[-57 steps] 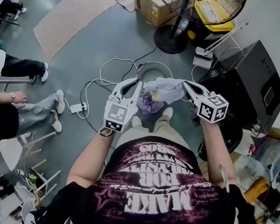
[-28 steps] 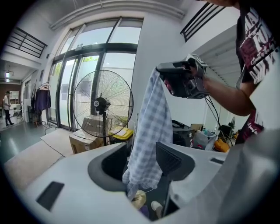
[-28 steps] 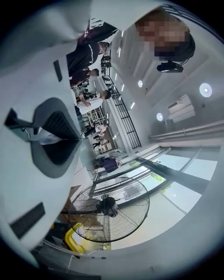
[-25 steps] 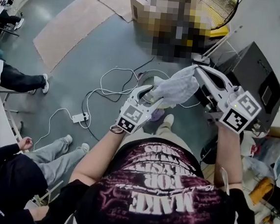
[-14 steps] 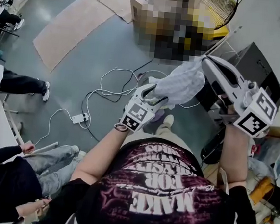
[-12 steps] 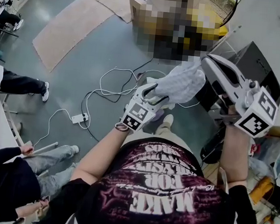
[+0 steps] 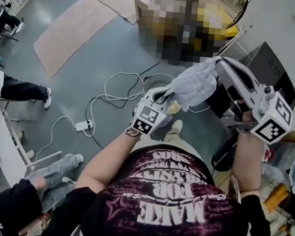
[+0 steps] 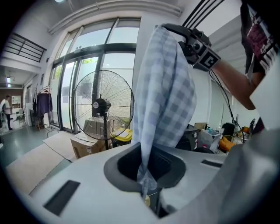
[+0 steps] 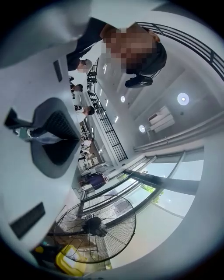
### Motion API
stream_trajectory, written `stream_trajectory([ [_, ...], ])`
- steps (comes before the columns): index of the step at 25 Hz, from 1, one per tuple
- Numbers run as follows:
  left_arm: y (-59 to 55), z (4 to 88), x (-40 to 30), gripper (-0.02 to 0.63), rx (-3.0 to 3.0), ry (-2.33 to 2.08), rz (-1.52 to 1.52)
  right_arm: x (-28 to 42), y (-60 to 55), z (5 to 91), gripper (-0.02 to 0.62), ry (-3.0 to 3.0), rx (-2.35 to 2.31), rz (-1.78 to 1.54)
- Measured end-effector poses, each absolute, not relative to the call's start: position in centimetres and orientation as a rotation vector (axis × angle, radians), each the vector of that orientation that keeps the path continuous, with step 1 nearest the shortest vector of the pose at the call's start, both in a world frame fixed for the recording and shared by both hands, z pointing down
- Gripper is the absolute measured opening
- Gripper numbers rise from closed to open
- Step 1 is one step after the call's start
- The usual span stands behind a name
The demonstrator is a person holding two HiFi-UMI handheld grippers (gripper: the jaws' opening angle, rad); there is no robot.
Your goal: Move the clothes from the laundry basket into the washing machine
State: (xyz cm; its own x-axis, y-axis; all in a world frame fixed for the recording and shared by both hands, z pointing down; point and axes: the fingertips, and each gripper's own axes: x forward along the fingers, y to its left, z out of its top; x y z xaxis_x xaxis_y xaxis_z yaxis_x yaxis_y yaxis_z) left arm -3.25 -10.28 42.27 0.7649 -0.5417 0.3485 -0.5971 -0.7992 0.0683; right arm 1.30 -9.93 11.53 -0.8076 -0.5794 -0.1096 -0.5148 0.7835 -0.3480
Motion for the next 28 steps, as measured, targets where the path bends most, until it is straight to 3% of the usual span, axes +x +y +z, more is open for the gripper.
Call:
stream_trajectory([
  [11,-14.0,37.0,-7.7,0.017,2.675,-0.931,0.199,8.1,-12.5,17.7,0.009,2.656,-1.099,-0.503],
  [20,-14.9,30.0,-7.3,0.017,2.766,-0.87,0.061,5.0,-13.7,25.9,0.009,2.868,-1.212,-0.516],
  [28,-14.0,25.6,-7.3,0.017,2.835,-0.805,0.01,0.4,-12.4,29.6,0.011,3.139,-1.199,-0.324],
])
